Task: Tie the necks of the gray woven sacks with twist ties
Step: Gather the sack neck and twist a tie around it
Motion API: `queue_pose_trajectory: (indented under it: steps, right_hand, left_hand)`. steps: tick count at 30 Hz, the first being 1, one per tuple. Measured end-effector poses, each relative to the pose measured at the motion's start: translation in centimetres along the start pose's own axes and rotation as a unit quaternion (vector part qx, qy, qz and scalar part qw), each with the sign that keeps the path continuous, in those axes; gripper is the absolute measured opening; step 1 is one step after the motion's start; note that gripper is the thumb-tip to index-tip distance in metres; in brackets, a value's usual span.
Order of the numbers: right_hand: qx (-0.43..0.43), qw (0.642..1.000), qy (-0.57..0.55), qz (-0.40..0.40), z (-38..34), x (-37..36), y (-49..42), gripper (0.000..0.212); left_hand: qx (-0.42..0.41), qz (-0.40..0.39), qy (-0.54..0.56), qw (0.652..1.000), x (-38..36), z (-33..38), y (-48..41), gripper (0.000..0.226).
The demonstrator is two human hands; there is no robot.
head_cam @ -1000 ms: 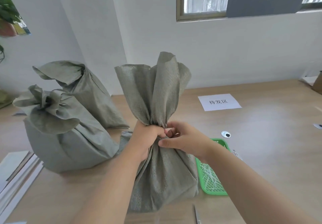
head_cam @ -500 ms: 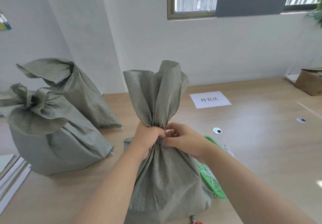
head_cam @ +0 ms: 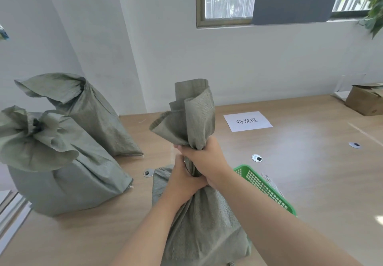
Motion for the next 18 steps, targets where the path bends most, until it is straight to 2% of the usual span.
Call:
queue_pose_trajectory:
  steps: [3,6,10,14,18]
  right_hand:
    - [-0.005,0.999,-0.026,-0.025,0.1,-1.1,0.2,0.007]
    - [-0.006,0.998,-0.054,-0.026,0.4,-1.3,0.1,0.021]
    - [-0.046,0.987,-0.154,-0.028,1.5,-1.4,0.0,0.022]
    - [-0.038,0.971,-0.232,-0.047,0.8,-2.0,-0.1,0.024]
    - [-0.041,0.957,-0.284,-0.050,-0.6,-2.0,-0.2,0.027]
  left_hand:
    - [-0.024,-0.020,-0.074,0.997,-0.4,1.0,-0.7,0.033]
    - [0.018,-0.024,-0.061,0.998,0.1,0.3,-0.8,0.017]
    - [0.056,-0.013,-0.027,0.998,0.6,-0.4,-0.3,0.024]
    - [0.055,-0.020,-0.003,0.998,1.2,0.0,-0.1,0.013]
    - [0.038,-0.035,0.012,0.999,1.6,1.9,0.0,0.040]
Point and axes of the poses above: each hand's wrist, its own y-axis away from the middle knuckle, its own x-axis out of the back of the hand, z = x × y, the point moved 8 cm from there along -y, towards the middle knuckle
